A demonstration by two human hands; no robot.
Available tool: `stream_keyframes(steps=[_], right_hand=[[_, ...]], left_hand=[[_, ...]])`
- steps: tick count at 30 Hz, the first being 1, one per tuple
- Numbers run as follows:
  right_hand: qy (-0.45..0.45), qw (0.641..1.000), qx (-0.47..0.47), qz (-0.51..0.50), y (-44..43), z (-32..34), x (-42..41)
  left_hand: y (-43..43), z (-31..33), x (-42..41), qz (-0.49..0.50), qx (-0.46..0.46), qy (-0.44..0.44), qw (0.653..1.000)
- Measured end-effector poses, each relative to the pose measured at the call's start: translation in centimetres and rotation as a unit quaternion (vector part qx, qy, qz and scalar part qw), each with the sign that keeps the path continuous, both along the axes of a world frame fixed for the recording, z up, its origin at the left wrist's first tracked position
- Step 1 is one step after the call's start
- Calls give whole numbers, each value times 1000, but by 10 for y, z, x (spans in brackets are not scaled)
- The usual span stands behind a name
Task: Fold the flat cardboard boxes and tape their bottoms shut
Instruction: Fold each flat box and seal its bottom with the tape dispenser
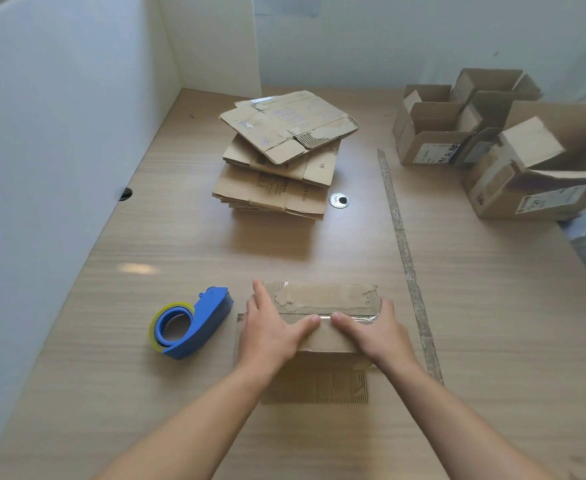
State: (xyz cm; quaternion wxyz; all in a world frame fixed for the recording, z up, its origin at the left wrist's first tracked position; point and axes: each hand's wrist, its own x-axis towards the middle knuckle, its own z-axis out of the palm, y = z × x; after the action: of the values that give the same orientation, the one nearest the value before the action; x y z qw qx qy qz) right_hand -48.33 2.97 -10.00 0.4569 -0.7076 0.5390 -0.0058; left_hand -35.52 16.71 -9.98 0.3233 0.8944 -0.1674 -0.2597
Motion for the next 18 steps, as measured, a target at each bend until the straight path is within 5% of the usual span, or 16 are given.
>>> stream_keyframes(steps=[8, 18], right_hand=[[-81, 996, -19, -29, 9, -10, -8], [-184, 972, 136, -53, -16, -13, -25]], left_hand=[[5, -11, -5, 46, -64, -28, 997], [23, -14, 16, 114, -173, 123, 971]])
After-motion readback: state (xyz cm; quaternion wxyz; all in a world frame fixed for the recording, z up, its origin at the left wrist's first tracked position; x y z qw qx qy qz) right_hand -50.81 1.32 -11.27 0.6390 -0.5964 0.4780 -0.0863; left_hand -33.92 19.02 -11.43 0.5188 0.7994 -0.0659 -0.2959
